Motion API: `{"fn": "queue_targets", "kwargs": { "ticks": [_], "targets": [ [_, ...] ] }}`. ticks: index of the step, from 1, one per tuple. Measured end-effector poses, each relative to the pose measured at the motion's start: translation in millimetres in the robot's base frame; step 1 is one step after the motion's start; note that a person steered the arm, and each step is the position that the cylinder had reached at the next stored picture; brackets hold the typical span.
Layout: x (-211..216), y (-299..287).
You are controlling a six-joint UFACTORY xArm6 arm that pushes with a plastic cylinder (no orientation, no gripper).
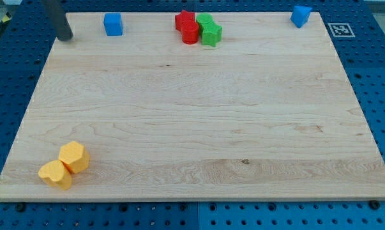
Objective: Move the blue cube towards the center left of the board
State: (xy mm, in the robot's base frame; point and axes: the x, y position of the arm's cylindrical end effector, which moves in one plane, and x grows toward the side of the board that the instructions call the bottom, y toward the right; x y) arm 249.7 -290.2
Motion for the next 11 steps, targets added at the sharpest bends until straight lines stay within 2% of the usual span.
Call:
{"fn": "queue_targets", "kwargs": {
  "ticks": [1, 2, 3, 4, 7, 8, 11],
  "targets": [
    [-57.0, -10.3],
    [-58.4, -2.2],
    [-58.7, 59.6],
    [-55.3, 85.7],
    [-35.2, 111.7],
    [-15.5, 129.9],
    [21.3, 124.1]
  ]
}}
